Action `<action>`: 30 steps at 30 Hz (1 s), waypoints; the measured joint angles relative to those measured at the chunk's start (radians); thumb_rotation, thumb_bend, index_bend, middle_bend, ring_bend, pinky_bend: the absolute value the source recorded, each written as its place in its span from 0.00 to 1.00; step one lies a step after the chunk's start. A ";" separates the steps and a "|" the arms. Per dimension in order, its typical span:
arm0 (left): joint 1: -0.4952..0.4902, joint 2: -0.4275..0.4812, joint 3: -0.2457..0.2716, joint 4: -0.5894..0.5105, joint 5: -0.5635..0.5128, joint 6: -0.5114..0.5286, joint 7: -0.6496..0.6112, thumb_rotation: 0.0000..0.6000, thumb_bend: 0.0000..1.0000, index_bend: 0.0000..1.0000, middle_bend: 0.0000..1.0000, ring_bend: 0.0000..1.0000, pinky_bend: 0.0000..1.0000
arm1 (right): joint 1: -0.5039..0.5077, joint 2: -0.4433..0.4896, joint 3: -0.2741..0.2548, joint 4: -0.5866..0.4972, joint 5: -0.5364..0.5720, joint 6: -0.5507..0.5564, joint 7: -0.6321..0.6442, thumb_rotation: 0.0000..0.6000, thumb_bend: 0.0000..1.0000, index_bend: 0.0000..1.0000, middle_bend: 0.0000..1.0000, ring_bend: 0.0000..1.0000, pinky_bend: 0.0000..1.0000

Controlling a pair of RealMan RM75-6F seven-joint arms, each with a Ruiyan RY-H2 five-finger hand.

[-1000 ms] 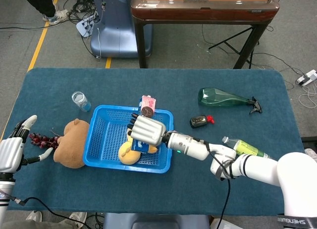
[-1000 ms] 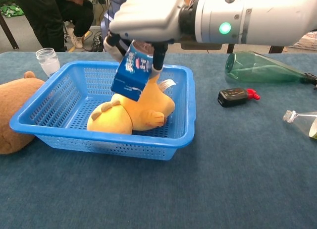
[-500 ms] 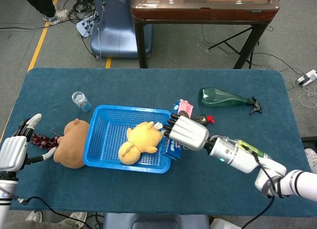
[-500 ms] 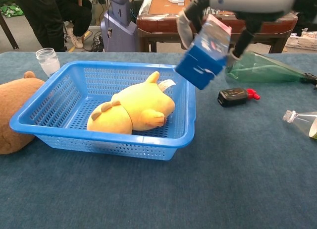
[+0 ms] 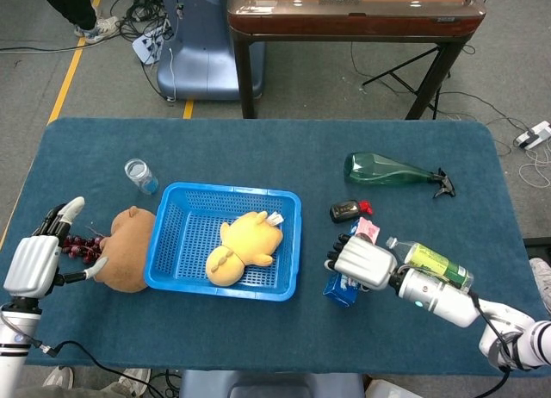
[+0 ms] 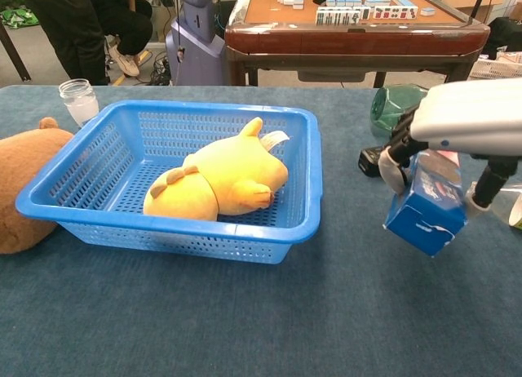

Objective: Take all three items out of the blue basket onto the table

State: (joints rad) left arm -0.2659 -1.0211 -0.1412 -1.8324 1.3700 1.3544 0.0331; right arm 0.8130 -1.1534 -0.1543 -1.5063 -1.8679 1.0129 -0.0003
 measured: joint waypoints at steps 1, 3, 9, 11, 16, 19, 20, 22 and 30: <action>0.000 0.000 0.000 -0.002 -0.001 0.001 0.002 0.60 0.21 0.00 0.08 0.07 0.23 | -0.001 -0.002 -0.003 0.003 0.006 -0.018 -0.002 1.00 0.14 0.25 0.28 0.20 0.32; 0.000 0.001 0.000 -0.002 -0.003 0.000 0.004 0.60 0.21 0.00 0.08 0.07 0.23 | -0.002 -0.003 -0.005 0.002 0.024 -0.045 -0.008 1.00 0.06 0.09 0.18 0.12 0.27; 0.002 0.000 0.000 -0.002 -0.007 0.003 0.005 0.60 0.21 0.00 0.08 0.07 0.23 | -0.004 0.018 0.012 -0.033 0.060 -0.074 -0.042 1.00 0.00 0.00 0.06 0.04 0.20; 0.003 0.000 -0.001 -0.002 -0.003 0.008 0.005 0.60 0.21 0.00 0.08 0.07 0.23 | -0.003 0.029 0.021 -0.046 0.059 -0.062 -0.045 1.00 0.00 0.00 0.06 0.04 0.20; 0.003 0.003 -0.002 -0.005 -0.004 0.008 0.006 0.60 0.21 0.00 0.08 0.07 0.23 | 0.003 0.040 0.066 -0.078 0.063 -0.011 -0.003 1.00 0.00 0.00 0.11 0.04 0.20; 0.003 0.006 -0.001 -0.008 -0.002 0.009 0.007 0.60 0.21 0.00 0.08 0.07 0.23 | 0.024 0.039 0.113 -0.102 0.094 -0.022 0.015 1.00 0.00 0.00 0.14 0.05 0.20; 0.004 0.007 -0.001 -0.009 -0.001 0.010 0.008 0.60 0.21 0.00 0.08 0.07 0.23 | 0.033 0.038 0.123 -0.110 0.107 -0.035 0.014 1.00 0.00 0.00 0.14 0.05 0.20; 0.004 0.009 -0.002 -0.013 0.000 0.013 0.010 0.60 0.21 0.00 0.08 0.07 0.23 | 0.058 0.033 0.147 -0.128 0.144 -0.081 0.010 1.00 0.00 0.00 0.14 0.05 0.20; 0.013 0.019 0.004 -0.016 0.007 0.021 0.007 0.60 0.21 0.00 0.08 0.07 0.23 | 0.199 -0.078 0.266 -0.135 0.344 -0.305 -0.053 1.00 0.00 0.00 0.14 0.05 0.20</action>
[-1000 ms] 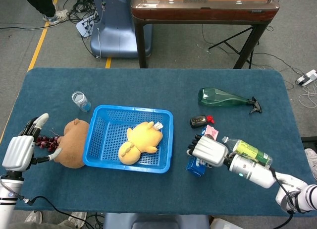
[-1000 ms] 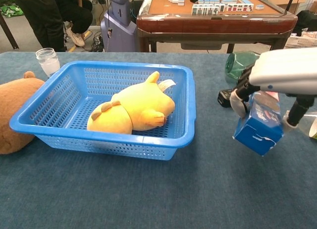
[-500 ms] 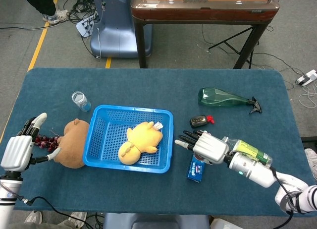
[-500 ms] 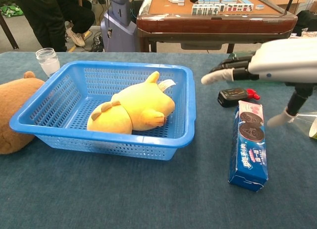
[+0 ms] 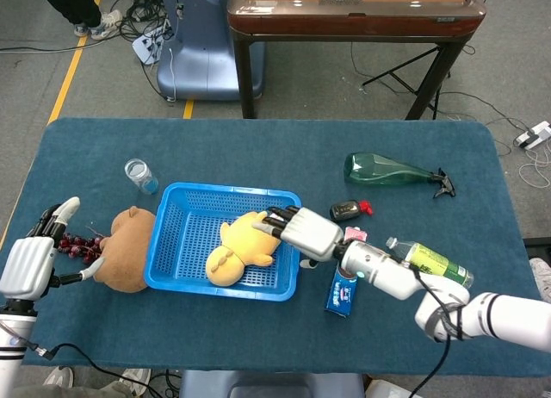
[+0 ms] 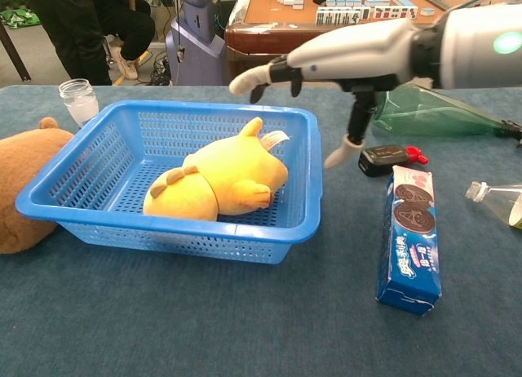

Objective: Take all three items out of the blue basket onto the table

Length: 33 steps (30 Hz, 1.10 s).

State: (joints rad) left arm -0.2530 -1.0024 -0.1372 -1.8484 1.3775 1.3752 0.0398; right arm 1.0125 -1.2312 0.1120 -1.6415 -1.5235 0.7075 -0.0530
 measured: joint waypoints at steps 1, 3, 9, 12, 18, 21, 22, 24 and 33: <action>0.002 0.001 0.000 0.001 0.000 0.003 -0.001 0.60 0.21 0.00 0.08 0.07 0.23 | 0.022 -0.030 0.014 0.015 0.026 -0.027 -0.016 1.00 0.00 0.00 0.14 0.05 0.20; 0.006 0.003 0.000 0.002 0.000 0.008 -0.007 0.60 0.21 0.00 0.08 0.07 0.23 | 0.054 -0.075 0.031 0.042 0.062 -0.064 -0.040 1.00 0.00 0.00 0.14 0.05 0.20; 0.017 0.009 0.003 0.013 0.000 0.016 -0.025 0.60 0.21 0.00 0.08 0.07 0.23 | 0.136 -0.203 0.068 0.160 0.170 -0.144 -0.116 1.00 0.00 0.00 0.14 0.05 0.20; 0.022 0.011 0.004 0.019 0.001 0.021 -0.038 0.60 0.21 0.00 0.08 0.07 0.23 | 0.168 -0.254 0.081 0.220 0.225 -0.170 -0.142 1.00 0.00 0.00 0.14 0.05 0.20; 0.032 0.014 0.006 0.037 0.001 0.026 -0.061 0.60 0.21 0.00 0.08 0.07 0.23 | 0.223 -0.307 0.083 0.293 0.314 -0.226 -0.191 1.00 0.00 0.00 0.16 0.06 0.20; 0.033 0.013 0.006 0.045 0.000 0.025 -0.070 0.60 0.21 0.00 0.08 0.06 0.23 | 0.242 -0.320 0.074 0.308 0.350 -0.244 -0.216 1.00 0.00 0.01 0.18 0.08 0.20; 0.033 0.012 0.006 0.046 0.000 0.024 -0.072 0.60 0.21 0.00 0.08 0.06 0.23 | 0.250 -0.325 0.069 0.315 0.365 -0.249 -0.228 1.00 0.00 0.03 0.19 0.10 0.20; 0.033 0.011 0.007 0.048 0.004 0.023 -0.074 0.60 0.21 0.00 0.08 0.06 0.23 | 0.263 -0.334 0.060 0.325 0.390 -0.256 -0.248 1.00 0.00 0.08 0.22 0.13 0.22; 0.035 0.010 0.006 0.053 0.010 0.027 -0.081 0.60 0.21 0.00 0.07 0.06 0.23 | 0.311 -0.387 0.010 0.375 0.503 -0.234 -0.346 1.00 0.17 0.52 0.50 0.43 0.52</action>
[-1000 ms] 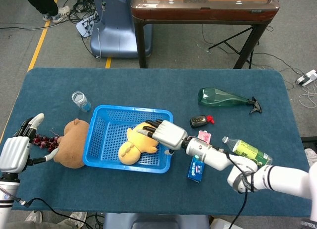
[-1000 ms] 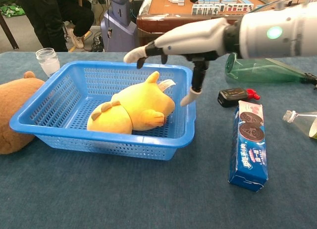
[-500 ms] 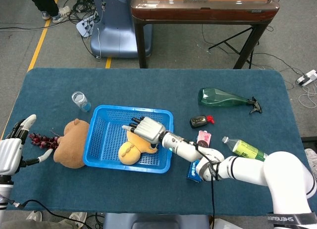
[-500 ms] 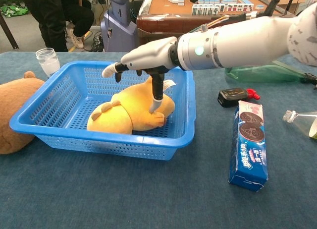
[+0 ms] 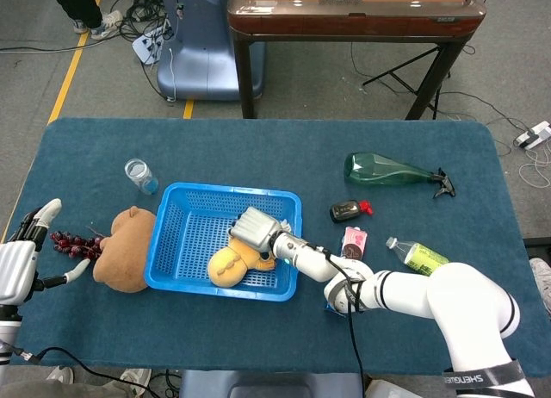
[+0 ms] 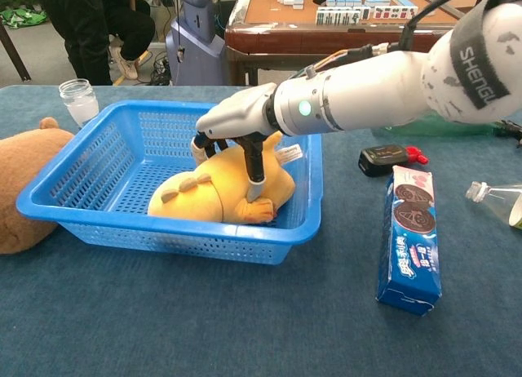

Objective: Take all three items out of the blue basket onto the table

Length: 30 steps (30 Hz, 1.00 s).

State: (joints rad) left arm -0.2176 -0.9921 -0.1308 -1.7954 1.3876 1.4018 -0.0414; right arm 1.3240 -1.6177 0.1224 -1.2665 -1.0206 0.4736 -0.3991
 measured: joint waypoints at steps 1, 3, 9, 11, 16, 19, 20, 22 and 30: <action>0.001 0.000 0.000 0.000 0.000 0.001 -0.001 0.60 0.21 0.00 0.07 0.06 0.23 | 0.000 -0.005 0.000 0.002 0.001 0.017 -0.002 1.00 0.21 0.56 0.52 0.46 0.56; 0.002 0.000 0.000 0.000 0.000 0.003 -0.002 0.60 0.21 0.00 0.07 0.06 0.23 | -0.005 -0.010 0.004 0.003 -0.004 0.048 0.001 1.00 0.27 0.60 0.56 0.50 0.62; 0.003 0.000 -0.004 -0.001 0.000 0.007 -0.004 0.60 0.21 0.00 0.07 0.06 0.23 | -0.041 0.010 0.044 -0.030 -0.076 0.146 0.086 1.00 0.29 0.64 0.58 0.54 0.66; 0.002 0.000 -0.004 -0.002 0.002 0.006 -0.003 0.60 0.21 0.00 0.07 0.06 0.23 | -0.059 0.038 0.060 -0.057 -0.115 0.179 0.126 1.00 0.29 0.64 0.58 0.54 0.66; -0.002 0.000 -0.005 -0.007 0.008 0.003 0.004 0.60 0.21 0.00 0.07 0.06 0.23 | -0.109 0.133 0.091 -0.145 -0.189 0.266 0.195 1.00 0.29 0.64 0.58 0.54 0.66; -0.004 0.000 -0.004 -0.011 0.011 0.000 0.007 0.60 0.21 0.00 0.07 0.06 0.23 | -0.150 0.203 0.097 -0.199 -0.219 0.318 0.213 1.00 0.29 0.64 0.58 0.54 0.66; -0.005 0.000 -0.005 -0.012 0.011 -0.001 0.009 0.60 0.21 0.00 0.07 0.06 0.23 | -0.166 0.226 0.097 -0.215 -0.226 0.335 0.219 1.00 0.29 0.64 0.58 0.54 0.66; -0.008 0.000 -0.005 -0.015 0.013 -0.004 0.012 0.60 0.21 0.00 0.07 0.06 0.23 | -0.210 0.282 0.095 -0.249 -0.239 0.375 0.237 1.00 0.29 0.64 0.58 0.54 0.66; -0.018 -0.006 -0.004 -0.024 0.021 -0.014 0.026 0.60 0.21 0.00 0.07 0.06 0.23 | -0.398 0.468 0.055 -0.317 -0.262 0.504 0.305 1.00 0.29 0.64 0.58 0.54 0.66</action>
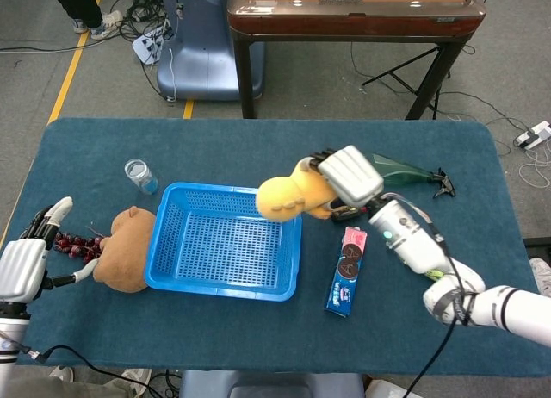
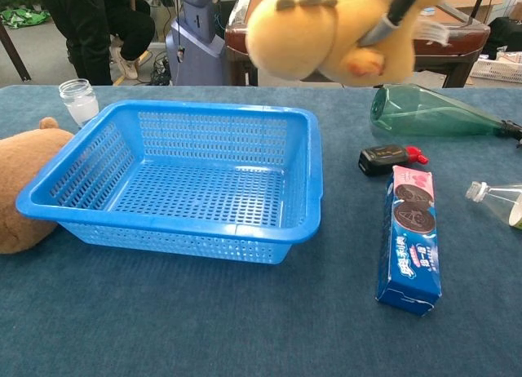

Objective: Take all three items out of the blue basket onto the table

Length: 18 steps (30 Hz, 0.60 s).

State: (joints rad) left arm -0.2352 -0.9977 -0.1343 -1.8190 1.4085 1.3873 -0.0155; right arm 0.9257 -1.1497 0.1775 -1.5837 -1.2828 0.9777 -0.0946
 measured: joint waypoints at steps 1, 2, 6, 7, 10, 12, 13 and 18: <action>-0.001 -0.001 0.000 -0.001 0.001 -0.001 0.002 0.60 0.21 0.00 0.07 0.06 0.23 | -0.026 0.018 -0.012 -0.001 0.001 0.008 0.010 1.00 0.29 0.64 0.58 0.54 0.66; -0.002 -0.002 0.000 -0.004 0.002 -0.001 0.005 0.60 0.21 0.00 0.07 0.06 0.23 | -0.044 0.029 -0.022 0.001 0.002 0.012 0.016 1.00 0.29 0.64 0.58 0.54 0.66; -0.006 -0.010 0.003 -0.010 0.005 -0.005 0.015 0.60 0.21 0.00 0.07 0.06 0.23 | -0.090 0.039 -0.055 0.036 0.016 0.006 0.033 1.00 0.29 0.64 0.55 0.54 0.66; -0.007 -0.012 0.003 -0.011 0.004 -0.006 0.016 0.60 0.21 0.00 0.07 0.06 0.23 | -0.096 0.033 -0.061 0.056 0.022 -0.003 0.035 1.00 0.29 0.64 0.53 0.53 0.66; -0.008 -0.014 0.004 -0.013 0.006 -0.007 0.017 0.60 0.21 0.00 0.07 0.06 0.23 | -0.107 0.004 -0.076 0.115 0.043 -0.041 0.040 1.00 0.29 0.62 0.48 0.48 0.63; -0.007 -0.013 0.005 -0.015 0.009 -0.005 0.017 0.60 0.21 0.00 0.07 0.06 0.23 | -0.111 -0.021 -0.082 0.155 0.055 -0.067 0.042 1.00 0.28 0.54 0.43 0.42 0.59; -0.007 -0.011 0.005 -0.016 0.010 -0.003 0.017 0.60 0.21 0.00 0.07 0.06 0.23 | -0.113 -0.040 -0.086 0.182 0.064 -0.085 0.043 1.00 0.28 0.49 0.40 0.39 0.57; -0.004 -0.005 0.007 -0.018 0.010 -0.002 0.017 0.60 0.21 0.00 0.07 0.06 0.23 | -0.117 -0.093 -0.097 0.250 0.087 -0.164 0.055 1.00 0.28 0.08 0.17 0.19 0.38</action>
State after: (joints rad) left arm -0.2395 -1.0029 -0.1276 -1.8372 1.4188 1.3850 0.0011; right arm 0.8083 -1.2423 0.0802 -1.3340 -1.1958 0.8141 -0.0392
